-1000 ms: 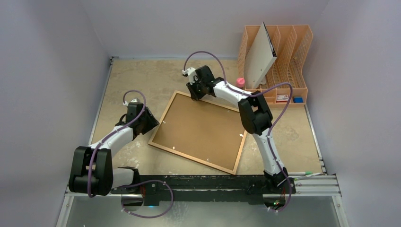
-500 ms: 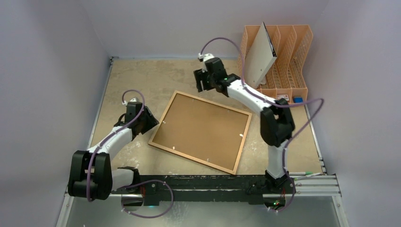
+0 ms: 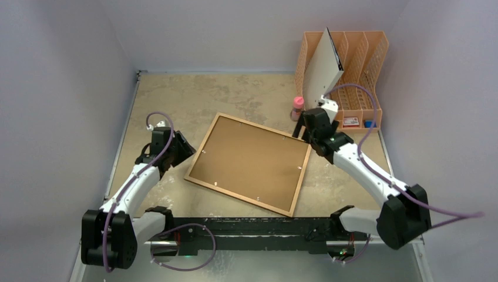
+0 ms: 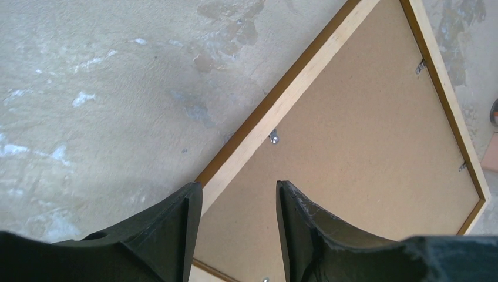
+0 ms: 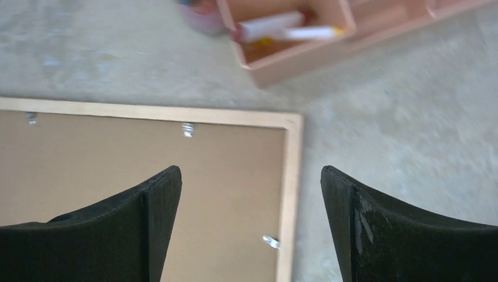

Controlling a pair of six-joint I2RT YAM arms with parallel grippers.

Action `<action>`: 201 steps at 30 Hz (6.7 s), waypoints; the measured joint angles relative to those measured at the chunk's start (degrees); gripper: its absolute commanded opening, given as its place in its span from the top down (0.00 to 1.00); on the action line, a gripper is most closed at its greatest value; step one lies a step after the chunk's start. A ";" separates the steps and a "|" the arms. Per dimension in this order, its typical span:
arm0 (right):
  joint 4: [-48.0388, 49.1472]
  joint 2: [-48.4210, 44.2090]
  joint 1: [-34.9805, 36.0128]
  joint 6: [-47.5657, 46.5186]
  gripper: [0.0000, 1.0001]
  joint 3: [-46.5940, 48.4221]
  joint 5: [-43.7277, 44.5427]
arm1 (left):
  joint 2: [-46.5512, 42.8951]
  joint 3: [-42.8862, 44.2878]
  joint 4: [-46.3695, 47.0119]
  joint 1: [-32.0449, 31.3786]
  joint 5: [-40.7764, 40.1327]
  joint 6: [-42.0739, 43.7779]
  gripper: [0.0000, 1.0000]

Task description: Put the photo into the frame

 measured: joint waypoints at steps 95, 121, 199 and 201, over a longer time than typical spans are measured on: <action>-1.84 49.81 38.86 -27.87 0.38 39.60 -20.37 | -12.26 15.69 -15.93 2.10 -22.01 -6.29 0.36; -3.63 52.87 41.62 -29.70 1.00 42.58 -11.82 | -12.33 10.38 -12.22 2.36 -20.09 -8.07 0.28; -7.54 30.29 39.71 -34.14 0.17 45.62 -7.32 | -7.39 0.96 4.20 2.69 5.75 -25.29 0.89; -7.48 28.89 41.20 -35.36 0.15 45.42 -4.72 | -6.93 3.41 2.62 2.69 5.79 -25.14 0.90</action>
